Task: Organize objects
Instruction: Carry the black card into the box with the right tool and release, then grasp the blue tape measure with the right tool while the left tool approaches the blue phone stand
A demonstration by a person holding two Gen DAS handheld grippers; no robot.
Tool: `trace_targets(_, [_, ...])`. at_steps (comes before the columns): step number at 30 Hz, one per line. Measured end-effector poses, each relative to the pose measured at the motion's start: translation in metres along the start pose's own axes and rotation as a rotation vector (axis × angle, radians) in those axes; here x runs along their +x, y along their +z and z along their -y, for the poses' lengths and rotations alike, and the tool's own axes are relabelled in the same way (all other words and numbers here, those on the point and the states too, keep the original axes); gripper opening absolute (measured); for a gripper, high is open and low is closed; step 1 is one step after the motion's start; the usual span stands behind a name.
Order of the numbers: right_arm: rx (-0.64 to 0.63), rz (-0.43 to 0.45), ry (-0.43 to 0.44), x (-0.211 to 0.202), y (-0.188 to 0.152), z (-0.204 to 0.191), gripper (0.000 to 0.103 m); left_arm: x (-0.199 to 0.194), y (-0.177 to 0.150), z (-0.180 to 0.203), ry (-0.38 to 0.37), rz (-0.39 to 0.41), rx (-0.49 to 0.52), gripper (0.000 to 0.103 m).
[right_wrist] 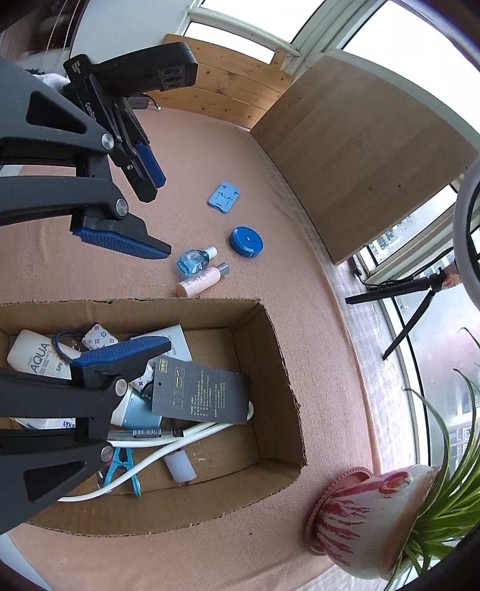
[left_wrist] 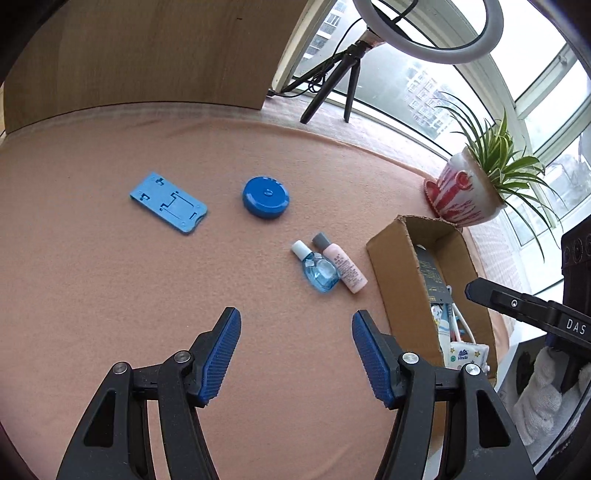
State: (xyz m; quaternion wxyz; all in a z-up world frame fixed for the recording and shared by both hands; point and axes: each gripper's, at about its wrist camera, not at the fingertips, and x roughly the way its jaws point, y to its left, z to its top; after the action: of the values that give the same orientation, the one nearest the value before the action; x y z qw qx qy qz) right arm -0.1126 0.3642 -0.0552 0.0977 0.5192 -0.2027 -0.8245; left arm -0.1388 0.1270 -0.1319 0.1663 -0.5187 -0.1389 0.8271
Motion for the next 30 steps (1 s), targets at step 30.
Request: trace_targets(30, [-0.06, -0.111, -0.09, 0.159, 0.099, -0.086, 0.04, 0.075, 0.133, -0.117, 0.274, -0.036, -0.066, 0.065])
